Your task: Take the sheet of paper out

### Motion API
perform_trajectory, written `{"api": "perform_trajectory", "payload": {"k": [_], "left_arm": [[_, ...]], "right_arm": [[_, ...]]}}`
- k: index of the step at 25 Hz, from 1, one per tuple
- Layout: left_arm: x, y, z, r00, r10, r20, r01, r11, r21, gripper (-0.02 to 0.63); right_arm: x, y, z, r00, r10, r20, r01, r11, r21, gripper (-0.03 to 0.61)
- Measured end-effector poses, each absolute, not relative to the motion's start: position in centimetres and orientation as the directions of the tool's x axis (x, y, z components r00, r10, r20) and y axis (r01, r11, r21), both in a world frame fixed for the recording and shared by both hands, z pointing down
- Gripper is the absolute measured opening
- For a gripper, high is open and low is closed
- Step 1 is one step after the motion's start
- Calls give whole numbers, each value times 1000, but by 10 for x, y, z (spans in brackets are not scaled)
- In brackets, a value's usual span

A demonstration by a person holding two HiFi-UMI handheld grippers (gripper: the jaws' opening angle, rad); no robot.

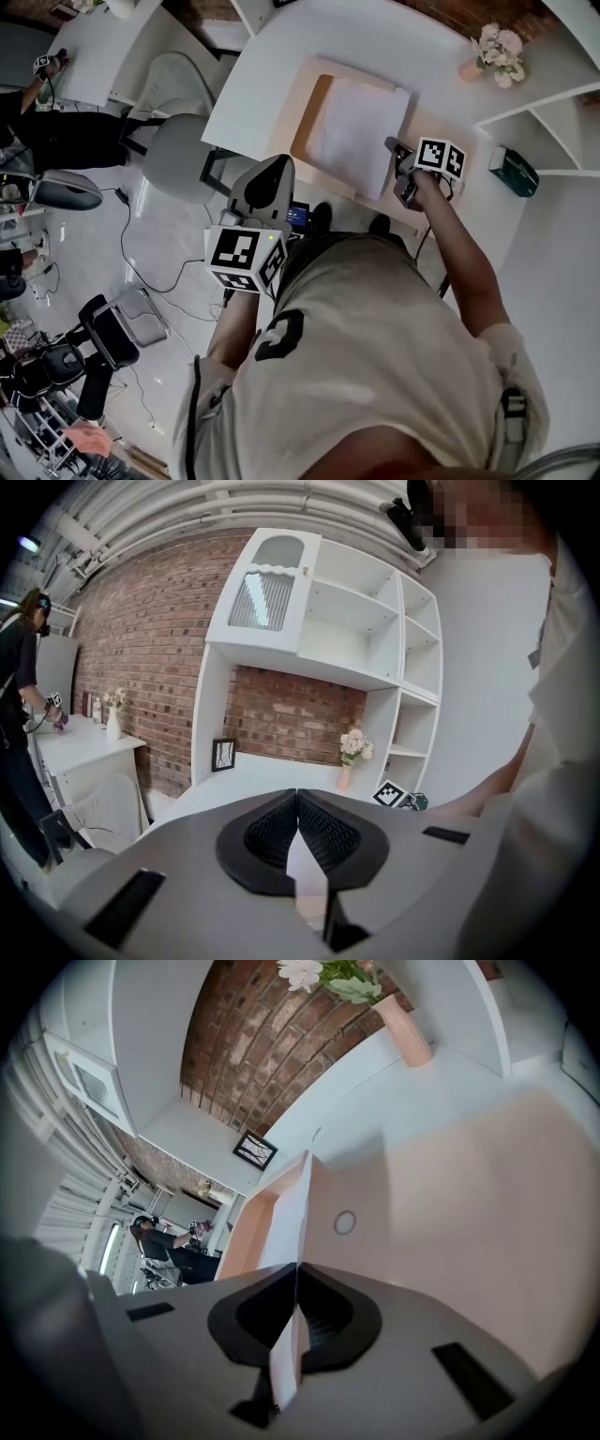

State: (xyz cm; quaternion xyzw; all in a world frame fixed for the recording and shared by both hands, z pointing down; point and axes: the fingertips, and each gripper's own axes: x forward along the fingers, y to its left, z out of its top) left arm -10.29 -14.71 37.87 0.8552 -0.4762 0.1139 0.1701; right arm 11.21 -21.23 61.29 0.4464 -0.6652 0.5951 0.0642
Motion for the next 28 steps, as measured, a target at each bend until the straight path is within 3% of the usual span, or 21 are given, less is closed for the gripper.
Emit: {"api": "perform_trajectory", "payload": {"k": [28], "left_arm": [[-59, -156, 377, 586, -732, 348, -808, -560, 184, 17]], "right_arm": [[173, -189, 613, -558, -567, 605, -624, -193, -757, 26]]}}
